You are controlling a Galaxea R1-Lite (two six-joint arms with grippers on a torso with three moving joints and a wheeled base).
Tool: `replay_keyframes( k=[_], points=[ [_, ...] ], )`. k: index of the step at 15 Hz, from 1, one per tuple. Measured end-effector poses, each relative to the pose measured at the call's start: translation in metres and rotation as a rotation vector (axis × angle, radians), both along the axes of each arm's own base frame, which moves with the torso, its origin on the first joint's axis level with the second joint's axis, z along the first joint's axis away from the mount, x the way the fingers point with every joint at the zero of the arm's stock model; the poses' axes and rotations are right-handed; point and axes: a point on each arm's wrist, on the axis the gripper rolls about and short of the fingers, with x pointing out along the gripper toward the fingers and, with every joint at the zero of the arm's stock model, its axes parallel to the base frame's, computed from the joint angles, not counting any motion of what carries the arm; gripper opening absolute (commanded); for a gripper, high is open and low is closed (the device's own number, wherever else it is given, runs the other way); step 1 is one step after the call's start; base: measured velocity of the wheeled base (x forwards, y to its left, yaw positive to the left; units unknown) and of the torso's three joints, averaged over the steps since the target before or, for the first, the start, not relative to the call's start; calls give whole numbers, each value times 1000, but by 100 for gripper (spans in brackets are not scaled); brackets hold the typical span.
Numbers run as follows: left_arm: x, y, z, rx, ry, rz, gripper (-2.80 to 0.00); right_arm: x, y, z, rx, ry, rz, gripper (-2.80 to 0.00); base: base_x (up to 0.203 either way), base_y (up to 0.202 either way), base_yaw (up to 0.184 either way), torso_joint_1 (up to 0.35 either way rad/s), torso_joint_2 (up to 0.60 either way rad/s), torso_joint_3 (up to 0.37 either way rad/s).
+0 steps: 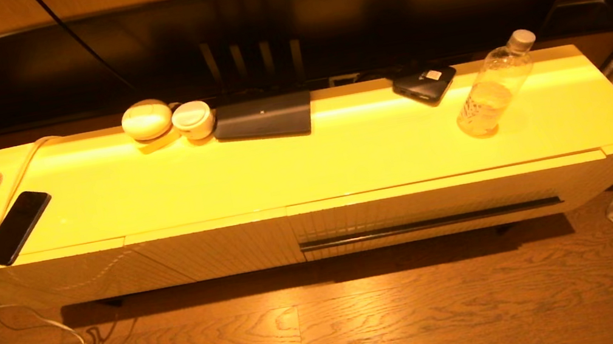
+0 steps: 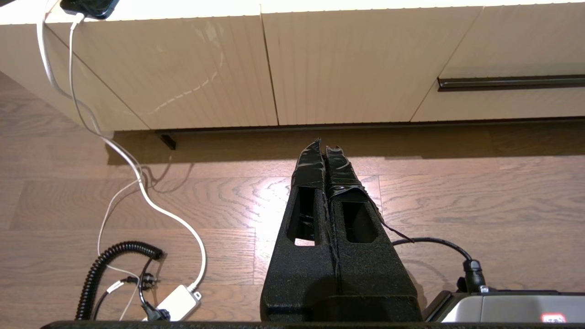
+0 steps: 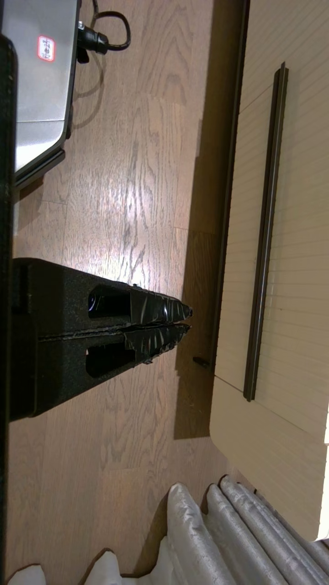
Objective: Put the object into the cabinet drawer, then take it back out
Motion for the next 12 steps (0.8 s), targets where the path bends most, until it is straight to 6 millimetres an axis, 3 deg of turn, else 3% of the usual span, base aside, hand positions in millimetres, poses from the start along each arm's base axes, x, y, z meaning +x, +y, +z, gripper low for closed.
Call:
replay_keyframes(
  k=[12],
  points=[
    [0,0,0,0,0,0,-280,1,0,-3,0,13,-2,-280,0,0,0,0,0,0]
  ],
)
